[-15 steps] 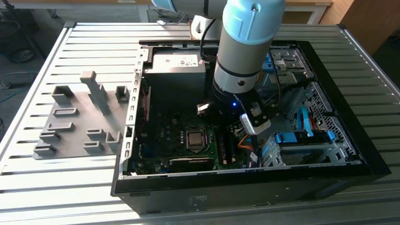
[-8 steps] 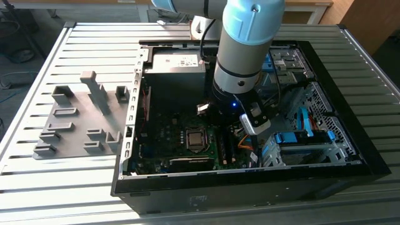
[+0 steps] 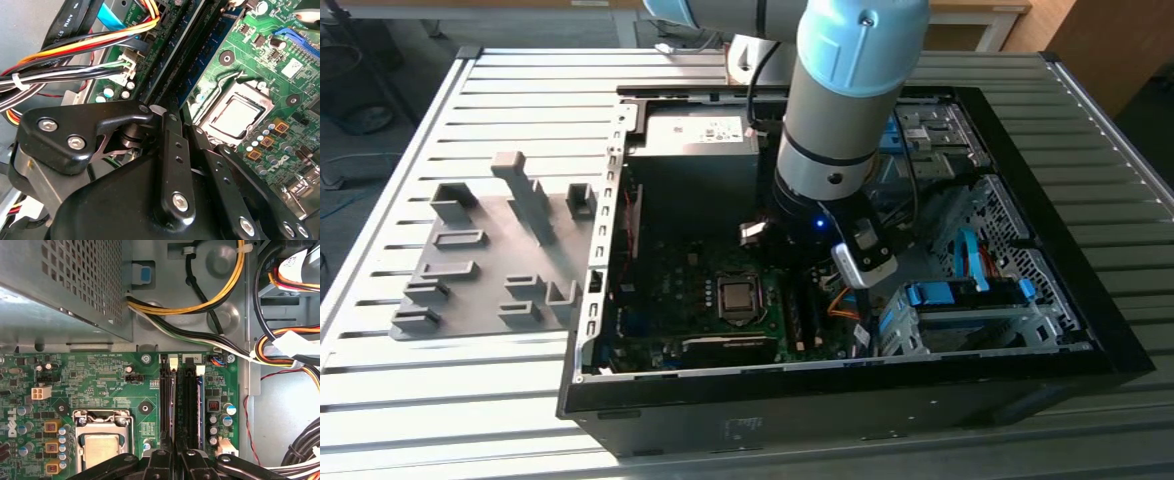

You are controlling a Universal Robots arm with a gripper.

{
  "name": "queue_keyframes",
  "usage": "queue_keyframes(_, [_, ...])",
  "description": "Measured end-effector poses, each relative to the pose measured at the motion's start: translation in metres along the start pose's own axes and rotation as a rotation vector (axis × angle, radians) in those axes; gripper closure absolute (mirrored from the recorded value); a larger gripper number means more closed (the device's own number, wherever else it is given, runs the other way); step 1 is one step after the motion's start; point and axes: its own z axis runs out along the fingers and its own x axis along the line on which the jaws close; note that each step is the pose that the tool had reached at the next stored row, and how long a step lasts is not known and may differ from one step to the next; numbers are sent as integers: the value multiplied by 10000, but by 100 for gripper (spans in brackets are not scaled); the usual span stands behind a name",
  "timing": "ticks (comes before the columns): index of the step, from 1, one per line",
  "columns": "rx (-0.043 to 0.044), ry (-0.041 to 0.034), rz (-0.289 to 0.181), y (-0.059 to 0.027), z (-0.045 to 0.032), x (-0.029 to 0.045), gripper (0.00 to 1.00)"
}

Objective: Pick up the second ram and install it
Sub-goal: 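Insert the second ram into the second slot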

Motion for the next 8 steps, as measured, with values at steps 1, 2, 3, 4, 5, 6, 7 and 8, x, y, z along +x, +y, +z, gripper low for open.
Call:
queue_keyframes(1, [-4, 15, 0, 1, -7, 0, 86])
queue_keyframes(2, [-17, 36, 0, 2, -19, 0, 86])
queue_keyframes(3, [-26, 62, 0, 4, -33, 1, 86])
queue_keyframes(4, [-13, 103, -1, 2, -54, 1, 86])
queue_keyframes(5, [6, 158, 0, 0, -76, 2, 86])
queue_keyframes(6, [1, 199, 0, 1, -79, 1, 86])
queue_keyframes(7, [1, 232, 0, 1, -80, -1, 86])
queue_keyframes(8, [2, 251, 0, 1, -81, -4, 86])
